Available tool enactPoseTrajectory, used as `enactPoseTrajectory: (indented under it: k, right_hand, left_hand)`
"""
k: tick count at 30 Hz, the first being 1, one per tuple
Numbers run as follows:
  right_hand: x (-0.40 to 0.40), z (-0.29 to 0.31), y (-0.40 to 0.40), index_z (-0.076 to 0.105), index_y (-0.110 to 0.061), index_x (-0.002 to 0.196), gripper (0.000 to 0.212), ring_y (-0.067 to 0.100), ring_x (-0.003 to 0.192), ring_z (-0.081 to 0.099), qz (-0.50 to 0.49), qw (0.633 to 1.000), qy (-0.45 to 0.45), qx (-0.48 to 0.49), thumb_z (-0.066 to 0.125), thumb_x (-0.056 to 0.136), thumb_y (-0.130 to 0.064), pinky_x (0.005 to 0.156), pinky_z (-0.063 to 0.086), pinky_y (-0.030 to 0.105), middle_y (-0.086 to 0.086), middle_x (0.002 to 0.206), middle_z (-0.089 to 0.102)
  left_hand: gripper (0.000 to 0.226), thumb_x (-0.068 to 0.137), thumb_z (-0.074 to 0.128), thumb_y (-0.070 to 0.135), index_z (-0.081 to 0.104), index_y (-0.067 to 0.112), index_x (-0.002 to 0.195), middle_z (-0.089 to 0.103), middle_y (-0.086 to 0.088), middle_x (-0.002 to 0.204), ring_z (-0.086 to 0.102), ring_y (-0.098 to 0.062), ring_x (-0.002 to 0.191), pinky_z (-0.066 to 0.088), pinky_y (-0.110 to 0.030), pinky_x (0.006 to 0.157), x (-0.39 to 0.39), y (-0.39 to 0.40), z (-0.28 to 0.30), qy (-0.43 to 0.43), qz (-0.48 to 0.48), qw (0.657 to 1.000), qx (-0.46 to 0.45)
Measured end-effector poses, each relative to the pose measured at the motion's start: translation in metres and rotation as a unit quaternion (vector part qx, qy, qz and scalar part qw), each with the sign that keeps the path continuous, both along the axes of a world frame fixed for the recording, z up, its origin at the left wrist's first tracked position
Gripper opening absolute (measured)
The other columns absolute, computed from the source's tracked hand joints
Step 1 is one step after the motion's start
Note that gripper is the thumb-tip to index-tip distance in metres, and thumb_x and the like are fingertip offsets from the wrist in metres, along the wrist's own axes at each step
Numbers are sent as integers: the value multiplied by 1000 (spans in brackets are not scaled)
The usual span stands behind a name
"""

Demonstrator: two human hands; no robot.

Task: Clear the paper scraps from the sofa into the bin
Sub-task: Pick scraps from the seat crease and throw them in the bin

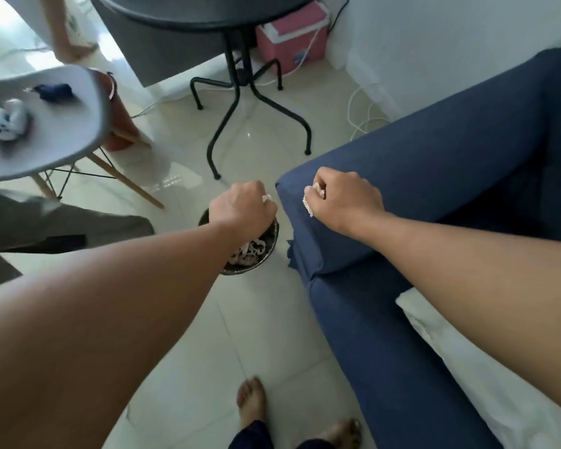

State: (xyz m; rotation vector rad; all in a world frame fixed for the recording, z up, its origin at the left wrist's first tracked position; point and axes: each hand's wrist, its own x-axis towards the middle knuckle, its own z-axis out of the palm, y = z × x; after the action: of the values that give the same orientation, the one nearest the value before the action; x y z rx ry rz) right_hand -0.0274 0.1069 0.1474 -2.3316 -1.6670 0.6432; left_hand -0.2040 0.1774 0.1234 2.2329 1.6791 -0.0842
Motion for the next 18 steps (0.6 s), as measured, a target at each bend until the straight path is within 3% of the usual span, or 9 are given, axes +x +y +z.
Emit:
enactPoseTrajectory:
  k: [5,11,15,18]
  right_hand:
    - [-59,-14,35,59,-26,100,21,27,85,59,48,999,9,-1,46,101,-44,71,46,38,-2,92,65]
    - [-106,-39,65,62,-24,104,21,26,85,57,50,998,20,-17,48,103,-39,70,43,36,-2,91,64]
    - [-123,-56,81,63,-26,102,19,25,87,58,42,999,13,-23,49,102,-39,69,41,34,-2,94,66]
    - [-132,-65,92,63,-26,100,18,24,86,58,30,999,14,-34,49,102,-38,65,38,33,-3,94,66]
  left_hand:
    - [35,97,45,41,65,21,119,60,-2,95,58,-27,83,46,-35,70,-63,17,-22,31,71,996,-33]
    - [28,93,45,37,64,17,98,60,-2,81,62,-26,75,47,-33,63,-107,38,-58,3,151,985,-84]
    - [30,93,48,41,65,16,98,64,-4,86,64,-28,79,51,-35,67,-119,53,-72,-18,165,981,-101]
    - [34,94,55,45,64,19,113,63,-2,97,65,-27,89,57,-39,79,-127,61,-78,-31,156,980,-118]
